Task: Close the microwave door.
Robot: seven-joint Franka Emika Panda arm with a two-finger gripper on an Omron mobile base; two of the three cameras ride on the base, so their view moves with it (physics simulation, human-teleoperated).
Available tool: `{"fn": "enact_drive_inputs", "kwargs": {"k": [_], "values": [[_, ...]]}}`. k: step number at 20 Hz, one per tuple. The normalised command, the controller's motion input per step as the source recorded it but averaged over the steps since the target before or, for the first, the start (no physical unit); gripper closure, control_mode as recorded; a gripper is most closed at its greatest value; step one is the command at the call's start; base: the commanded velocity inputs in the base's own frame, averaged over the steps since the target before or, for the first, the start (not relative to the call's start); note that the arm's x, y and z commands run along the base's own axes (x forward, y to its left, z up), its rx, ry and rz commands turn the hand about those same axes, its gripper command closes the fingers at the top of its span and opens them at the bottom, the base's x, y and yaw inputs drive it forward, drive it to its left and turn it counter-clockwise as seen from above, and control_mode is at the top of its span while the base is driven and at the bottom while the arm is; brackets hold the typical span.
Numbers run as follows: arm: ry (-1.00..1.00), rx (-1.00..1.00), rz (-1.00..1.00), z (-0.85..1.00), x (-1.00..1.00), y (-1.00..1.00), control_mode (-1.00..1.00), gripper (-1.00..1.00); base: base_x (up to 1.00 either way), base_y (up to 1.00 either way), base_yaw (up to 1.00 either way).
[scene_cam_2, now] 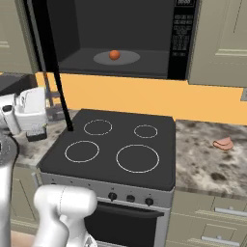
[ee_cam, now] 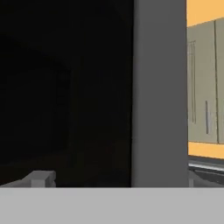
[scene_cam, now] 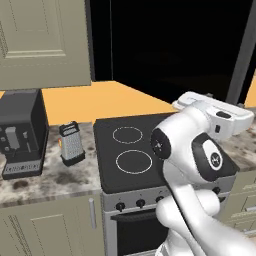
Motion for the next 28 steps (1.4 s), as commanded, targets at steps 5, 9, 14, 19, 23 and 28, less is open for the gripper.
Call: {"fn": "enact_drive_inputs", "kwargs": {"k": [5,9,14,19,23,28], "values": [[0.06,0.11,0.07,0.00,0.82,-0.76,-1.00,-1.00,0.00,0.00,0.00],[0.11,0.26,0.14,0.00,0.80,-0.89,-1.00,-1.00,0.00,0.00,0.00],[0.13,0.15,0.16,0.00,0.66,-0.64,-1.00,-1.00,0.00,0.00,0.00],[0.04,0.06,0.18,0.00,0.52,-0.42,-1.00,-1.00,0.00,0.00,0.00],[0.06,0.05,0.17,0.07,0.51,-0.38,-1.00,-1.00,0.00,0.00,0.00],[0.15,0.02,0.17,0.14,0.57,-0.26,-1.00,-1.00,0.00,0.00,0.00]]}}
